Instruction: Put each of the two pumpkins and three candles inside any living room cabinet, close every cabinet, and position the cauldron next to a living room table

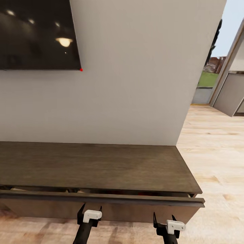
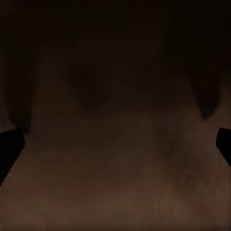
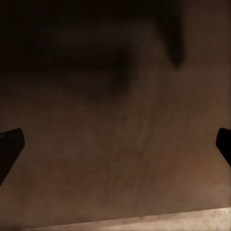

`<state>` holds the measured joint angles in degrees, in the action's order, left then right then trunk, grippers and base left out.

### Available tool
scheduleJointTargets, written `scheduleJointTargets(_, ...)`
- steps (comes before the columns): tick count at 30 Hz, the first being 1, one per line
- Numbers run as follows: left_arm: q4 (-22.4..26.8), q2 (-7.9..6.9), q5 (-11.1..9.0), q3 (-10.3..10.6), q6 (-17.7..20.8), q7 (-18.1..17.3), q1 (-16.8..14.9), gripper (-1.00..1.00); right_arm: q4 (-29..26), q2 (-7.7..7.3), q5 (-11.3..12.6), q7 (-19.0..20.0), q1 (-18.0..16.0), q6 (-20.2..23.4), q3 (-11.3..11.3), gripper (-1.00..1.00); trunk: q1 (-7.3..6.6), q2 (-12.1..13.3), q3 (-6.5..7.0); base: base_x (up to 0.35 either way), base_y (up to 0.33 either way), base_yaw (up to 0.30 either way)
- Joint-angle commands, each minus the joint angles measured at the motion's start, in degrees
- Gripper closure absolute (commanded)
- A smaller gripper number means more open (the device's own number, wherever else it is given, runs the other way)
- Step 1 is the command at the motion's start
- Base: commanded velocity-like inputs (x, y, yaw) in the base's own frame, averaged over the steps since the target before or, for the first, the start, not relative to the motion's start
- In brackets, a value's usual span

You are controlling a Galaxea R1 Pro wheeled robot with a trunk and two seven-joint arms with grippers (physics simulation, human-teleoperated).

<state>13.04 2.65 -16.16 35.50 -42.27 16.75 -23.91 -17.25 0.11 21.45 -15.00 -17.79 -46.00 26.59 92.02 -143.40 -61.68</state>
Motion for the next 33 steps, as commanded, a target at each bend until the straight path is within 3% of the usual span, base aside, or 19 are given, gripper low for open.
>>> scheduleJointTargets(1,-0.03,-0.01,-0.35,0.54,-0.18,0.30,-0.06,-1.00,0.02,-0.02,0.18,-0.47,-0.05,-0.14,0.48,-1.00,-0.01,-0.02,-0.04,0.002,0.000,0.000)
scheduleJointTargets(33,-0.03,-0.01,-0.28,0.54,-0.18,0.30,-0.02,-1.00,0.02,-0.02,0.17,-0.47,-0.05,-0.14,0.48,-1.00,-0.01,-0.02,-0.04,0.045,0.000,0.000)
